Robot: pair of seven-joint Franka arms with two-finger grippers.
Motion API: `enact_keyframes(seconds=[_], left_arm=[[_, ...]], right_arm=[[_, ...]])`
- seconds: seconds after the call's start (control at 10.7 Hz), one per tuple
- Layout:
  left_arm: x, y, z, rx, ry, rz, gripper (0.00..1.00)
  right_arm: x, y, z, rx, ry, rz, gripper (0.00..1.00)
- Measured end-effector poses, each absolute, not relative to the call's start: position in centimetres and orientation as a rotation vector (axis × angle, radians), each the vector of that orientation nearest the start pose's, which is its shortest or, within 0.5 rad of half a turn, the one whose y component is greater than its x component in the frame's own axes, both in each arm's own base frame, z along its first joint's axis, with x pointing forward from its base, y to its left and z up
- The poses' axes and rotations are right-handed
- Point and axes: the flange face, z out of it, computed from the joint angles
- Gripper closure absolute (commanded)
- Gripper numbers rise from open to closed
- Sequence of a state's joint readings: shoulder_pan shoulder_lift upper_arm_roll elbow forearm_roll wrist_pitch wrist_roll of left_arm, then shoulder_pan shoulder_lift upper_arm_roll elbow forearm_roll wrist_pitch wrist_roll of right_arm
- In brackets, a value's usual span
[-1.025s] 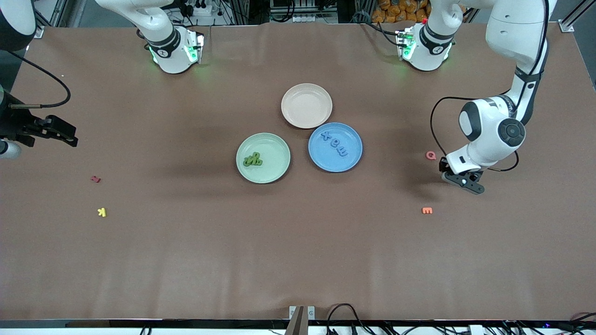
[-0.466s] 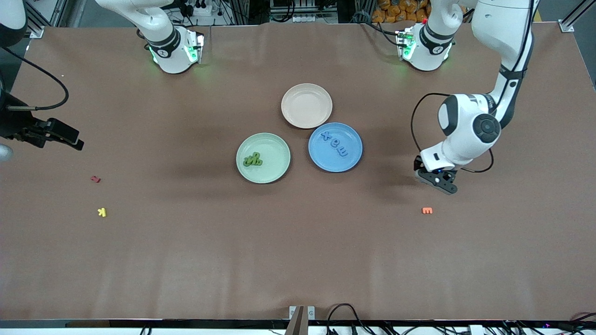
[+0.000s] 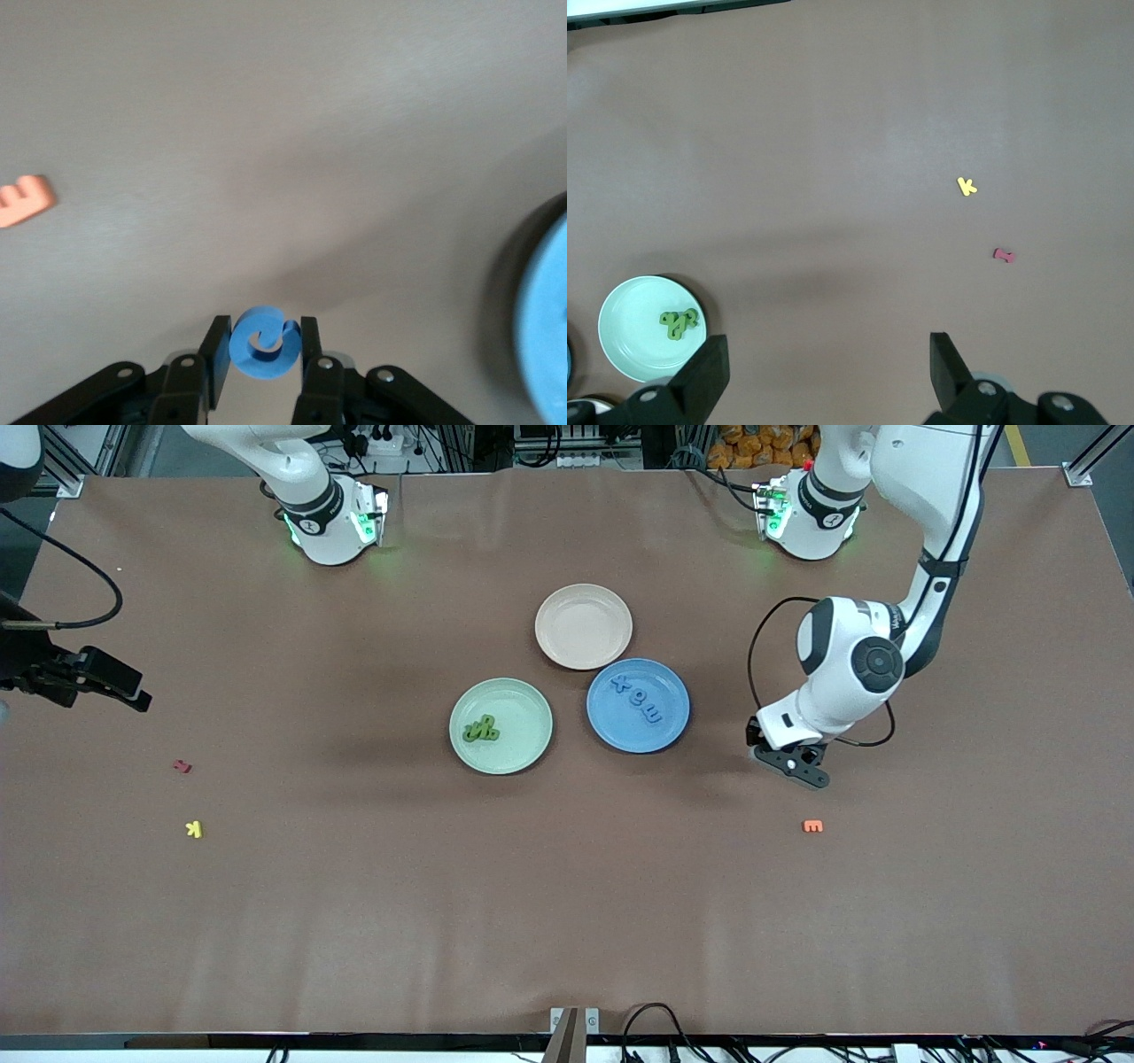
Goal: Sort letters by color into matching plates
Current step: 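Carry blue c to the blue plate and open the left gripper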
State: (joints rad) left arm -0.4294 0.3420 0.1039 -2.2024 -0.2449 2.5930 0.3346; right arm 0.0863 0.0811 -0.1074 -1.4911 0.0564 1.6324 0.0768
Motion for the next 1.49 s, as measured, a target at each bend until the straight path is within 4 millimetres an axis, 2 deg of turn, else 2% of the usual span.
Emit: enact_keyframes(seconds=[0.28,0.47,0.93,1.21,1.49], left_arm=[[51.8,-22.0,23.4,-3.18,0.638,-0.032,1.0],[50.6,-24.9,24.3,-3.177,0.575,-0.007,1.0],[47.1,-30.7,24.6,-3.214,0.39,0.045,1.0],[44.8,-33.2,24.0,-3.175,0.331,0.052,1.0],[43.5,-34.4,23.6,-3.167,0.279,0.066,1.0]], right_arm=[[58.6,-0.1,62.2,-3.087,0.146,-0.093,0.0],[58.6,0.0,62.5,-3.087,0.143,-0.102,0.0],[58.6,1.0,62.6,-3.09,0.111,-0.105,0.0],[58.6,1.0,62.6,-3.09,0.107,-0.105,0.0],[58.6,1.3,62.6,-3.096,0.099,-0.105,0.0]])
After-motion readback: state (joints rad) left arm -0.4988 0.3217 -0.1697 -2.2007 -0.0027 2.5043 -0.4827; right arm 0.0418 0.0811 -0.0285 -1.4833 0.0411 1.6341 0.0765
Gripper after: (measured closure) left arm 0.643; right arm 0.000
